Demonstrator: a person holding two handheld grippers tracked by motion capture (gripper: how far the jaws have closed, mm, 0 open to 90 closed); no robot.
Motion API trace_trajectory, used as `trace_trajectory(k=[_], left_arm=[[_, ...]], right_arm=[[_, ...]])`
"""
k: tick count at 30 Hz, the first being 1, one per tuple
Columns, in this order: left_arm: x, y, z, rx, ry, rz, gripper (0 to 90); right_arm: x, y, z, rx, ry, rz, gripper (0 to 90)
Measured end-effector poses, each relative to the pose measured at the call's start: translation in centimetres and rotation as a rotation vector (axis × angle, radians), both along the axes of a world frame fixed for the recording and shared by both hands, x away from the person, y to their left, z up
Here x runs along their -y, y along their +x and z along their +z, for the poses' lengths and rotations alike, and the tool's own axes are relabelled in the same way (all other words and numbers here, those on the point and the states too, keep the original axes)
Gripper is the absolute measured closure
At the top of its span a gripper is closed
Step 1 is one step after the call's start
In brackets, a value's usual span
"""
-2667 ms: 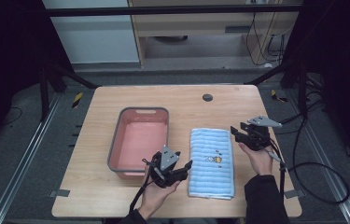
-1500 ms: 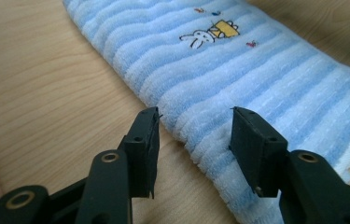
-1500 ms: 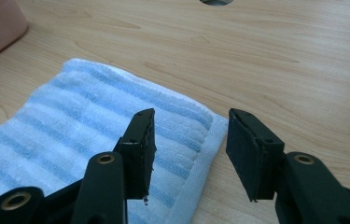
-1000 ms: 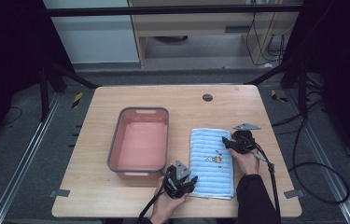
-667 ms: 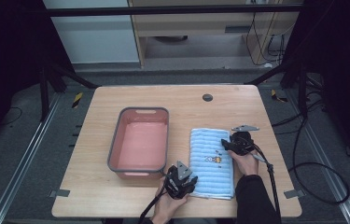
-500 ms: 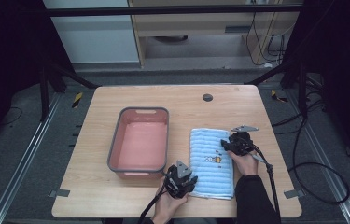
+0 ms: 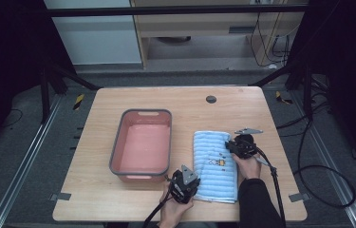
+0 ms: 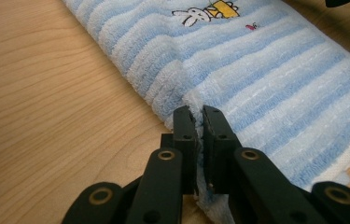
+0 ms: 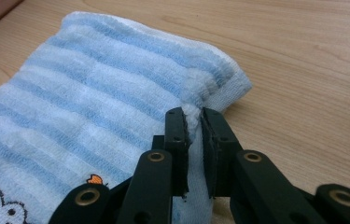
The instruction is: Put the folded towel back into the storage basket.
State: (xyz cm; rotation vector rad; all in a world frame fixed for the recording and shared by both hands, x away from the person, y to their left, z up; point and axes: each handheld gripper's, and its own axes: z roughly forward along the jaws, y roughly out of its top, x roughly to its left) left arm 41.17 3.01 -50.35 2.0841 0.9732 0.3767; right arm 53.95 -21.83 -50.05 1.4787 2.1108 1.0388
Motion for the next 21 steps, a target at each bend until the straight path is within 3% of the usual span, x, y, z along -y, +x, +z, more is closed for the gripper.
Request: trace_trajectory(k=[5,9,21], left_arm=[[-0.4,0.1,0.2,-0.009,-0.036,-0.001,85.8],[-0.7,0.0,0.8,0.007,-0.055,-0.012,86.0],[-1.3,-0.5,3.4,0.049,-0.115,-0.047,86.0]], right_arm=[[-0.1,-0.2,0.6,0.030,-0.003,0.003,82.3],[0.0,-0.7,1.7,0.059,0.028,0.010,82.4],[-0.4,-2.0,4.8,0.139,0.024,0.025,82.5]])
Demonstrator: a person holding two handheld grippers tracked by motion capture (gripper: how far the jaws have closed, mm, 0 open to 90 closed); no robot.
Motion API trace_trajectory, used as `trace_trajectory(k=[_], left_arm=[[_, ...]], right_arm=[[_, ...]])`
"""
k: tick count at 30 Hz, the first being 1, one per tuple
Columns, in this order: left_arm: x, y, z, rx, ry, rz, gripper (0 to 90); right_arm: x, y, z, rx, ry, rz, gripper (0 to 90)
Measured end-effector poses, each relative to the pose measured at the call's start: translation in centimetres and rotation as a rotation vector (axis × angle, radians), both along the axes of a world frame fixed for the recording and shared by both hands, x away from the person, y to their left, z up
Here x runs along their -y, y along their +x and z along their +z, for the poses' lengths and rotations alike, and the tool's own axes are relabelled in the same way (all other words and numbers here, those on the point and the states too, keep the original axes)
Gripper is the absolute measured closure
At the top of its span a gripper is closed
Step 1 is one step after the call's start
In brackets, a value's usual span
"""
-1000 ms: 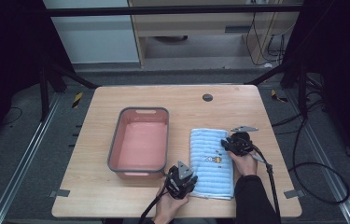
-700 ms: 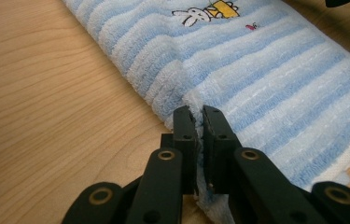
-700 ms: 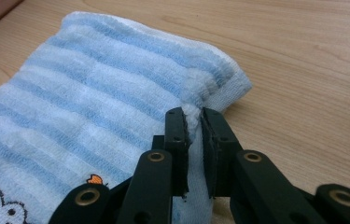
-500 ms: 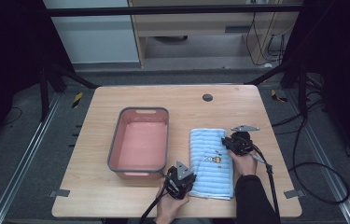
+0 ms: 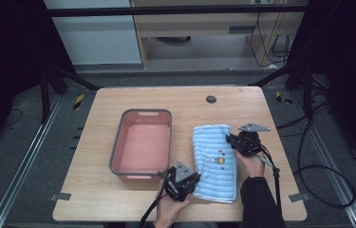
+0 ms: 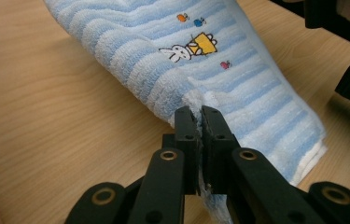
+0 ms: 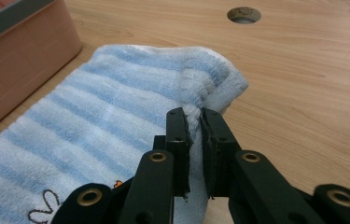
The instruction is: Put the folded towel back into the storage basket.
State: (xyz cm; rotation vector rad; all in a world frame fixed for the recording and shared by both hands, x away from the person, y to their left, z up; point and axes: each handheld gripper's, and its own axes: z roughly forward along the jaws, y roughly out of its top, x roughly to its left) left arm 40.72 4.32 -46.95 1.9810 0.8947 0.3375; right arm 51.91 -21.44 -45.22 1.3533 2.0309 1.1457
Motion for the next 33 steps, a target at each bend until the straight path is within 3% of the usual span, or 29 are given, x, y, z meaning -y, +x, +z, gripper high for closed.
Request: trace_trajectory(k=[10,22,33], left_arm=[[-0.4,-0.1,1.7,0.033,-0.019,-0.018,86.0],[-0.9,-0.3,3.7,0.075,-0.046,-0.029,86.0],[-2.1,-0.7,6.6,0.133,-0.053,-0.012,86.0]], right_arm=[[0.3,-0.7,2.0,0.034,0.031,-0.014,82.5],[0.1,-1.3,4.2,0.096,0.020,-0.019,82.5],[-0.7,-2.0,6.9,0.155,0.046,-0.001,82.6]])
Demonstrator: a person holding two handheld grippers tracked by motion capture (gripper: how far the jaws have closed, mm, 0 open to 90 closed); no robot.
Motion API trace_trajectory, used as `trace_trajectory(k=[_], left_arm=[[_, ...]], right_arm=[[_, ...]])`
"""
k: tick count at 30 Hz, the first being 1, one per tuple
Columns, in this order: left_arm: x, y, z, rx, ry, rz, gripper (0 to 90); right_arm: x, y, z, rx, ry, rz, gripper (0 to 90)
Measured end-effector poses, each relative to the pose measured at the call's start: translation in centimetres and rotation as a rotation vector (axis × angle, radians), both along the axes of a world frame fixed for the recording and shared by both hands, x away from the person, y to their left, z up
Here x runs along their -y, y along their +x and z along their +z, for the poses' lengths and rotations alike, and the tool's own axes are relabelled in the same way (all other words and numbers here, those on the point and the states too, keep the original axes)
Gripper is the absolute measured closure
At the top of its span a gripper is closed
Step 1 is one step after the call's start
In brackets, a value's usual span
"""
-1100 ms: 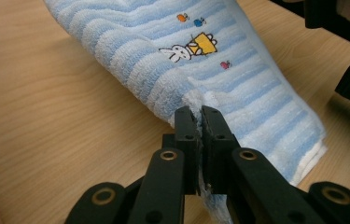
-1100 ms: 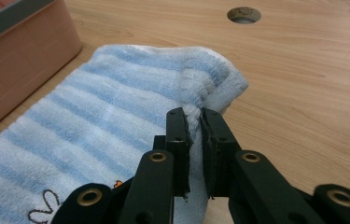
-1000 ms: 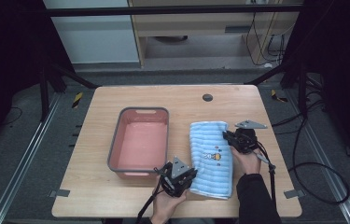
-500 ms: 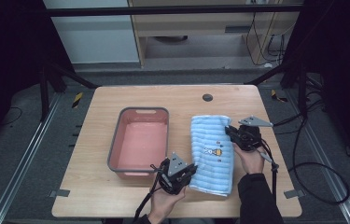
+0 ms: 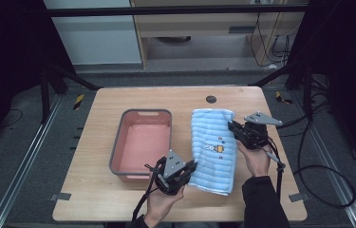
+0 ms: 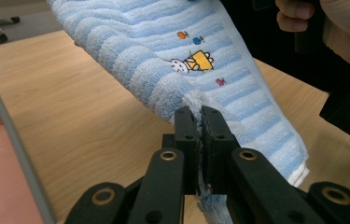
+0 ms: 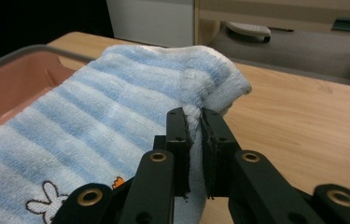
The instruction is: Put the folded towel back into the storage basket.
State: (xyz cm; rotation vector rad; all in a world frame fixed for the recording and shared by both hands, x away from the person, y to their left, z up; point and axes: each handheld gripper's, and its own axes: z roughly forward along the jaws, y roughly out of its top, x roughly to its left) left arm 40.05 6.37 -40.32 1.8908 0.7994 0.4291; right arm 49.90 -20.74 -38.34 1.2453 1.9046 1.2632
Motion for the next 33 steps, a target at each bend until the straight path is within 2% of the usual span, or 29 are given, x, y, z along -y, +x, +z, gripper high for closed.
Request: trace_trajectory(k=[5,18,33], left_arm=[[-0.8,-0.1,1.0,0.028,0.001,0.013,86.0],[-2.8,0.0,2.9,0.074,-0.013,0.048,86.0],[-5.8,0.3,4.6,0.112,-0.019,0.099,86.0]], right_arm=[[-0.8,0.2,1.1,0.021,0.016,0.013,82.7],[-3.0,0.5,4.3,0.072,0.004,0.032,82.7],[-5.9,1.2,6.5,0.109,0.005,0.076,82.9]])
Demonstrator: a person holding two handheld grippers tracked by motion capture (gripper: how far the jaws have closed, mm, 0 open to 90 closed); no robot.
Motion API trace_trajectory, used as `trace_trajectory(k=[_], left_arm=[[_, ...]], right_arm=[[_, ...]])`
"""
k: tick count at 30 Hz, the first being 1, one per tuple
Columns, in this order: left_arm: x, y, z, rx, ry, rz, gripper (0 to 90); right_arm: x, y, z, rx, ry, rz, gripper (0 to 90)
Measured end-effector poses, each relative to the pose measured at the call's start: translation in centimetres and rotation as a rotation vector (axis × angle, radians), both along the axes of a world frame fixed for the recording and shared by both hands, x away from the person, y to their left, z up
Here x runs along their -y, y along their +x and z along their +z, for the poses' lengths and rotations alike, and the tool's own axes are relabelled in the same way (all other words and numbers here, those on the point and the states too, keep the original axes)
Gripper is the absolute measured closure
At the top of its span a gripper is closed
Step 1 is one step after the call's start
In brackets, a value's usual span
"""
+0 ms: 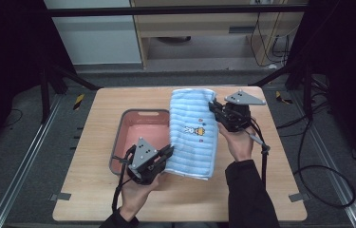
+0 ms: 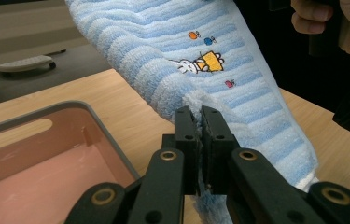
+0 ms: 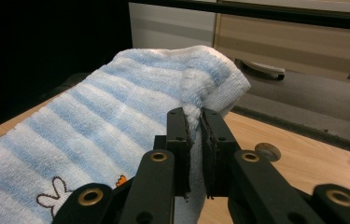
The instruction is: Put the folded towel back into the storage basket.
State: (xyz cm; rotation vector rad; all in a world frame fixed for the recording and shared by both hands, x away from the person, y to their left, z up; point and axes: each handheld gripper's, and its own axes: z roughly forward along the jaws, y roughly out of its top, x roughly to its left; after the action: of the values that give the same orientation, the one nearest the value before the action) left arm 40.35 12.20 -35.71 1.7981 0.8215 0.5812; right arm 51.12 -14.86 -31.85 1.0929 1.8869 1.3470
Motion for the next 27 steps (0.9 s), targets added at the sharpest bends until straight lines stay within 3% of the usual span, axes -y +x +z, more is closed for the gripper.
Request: trace_trajectory(k=[27], left_arm=[[-4.9,0.6,1.0,0.016,-0.035,0.083,86.0]], right_arm=[[-5.3,2.0,1.5,0.017,-0.011,0.062,83.0]])
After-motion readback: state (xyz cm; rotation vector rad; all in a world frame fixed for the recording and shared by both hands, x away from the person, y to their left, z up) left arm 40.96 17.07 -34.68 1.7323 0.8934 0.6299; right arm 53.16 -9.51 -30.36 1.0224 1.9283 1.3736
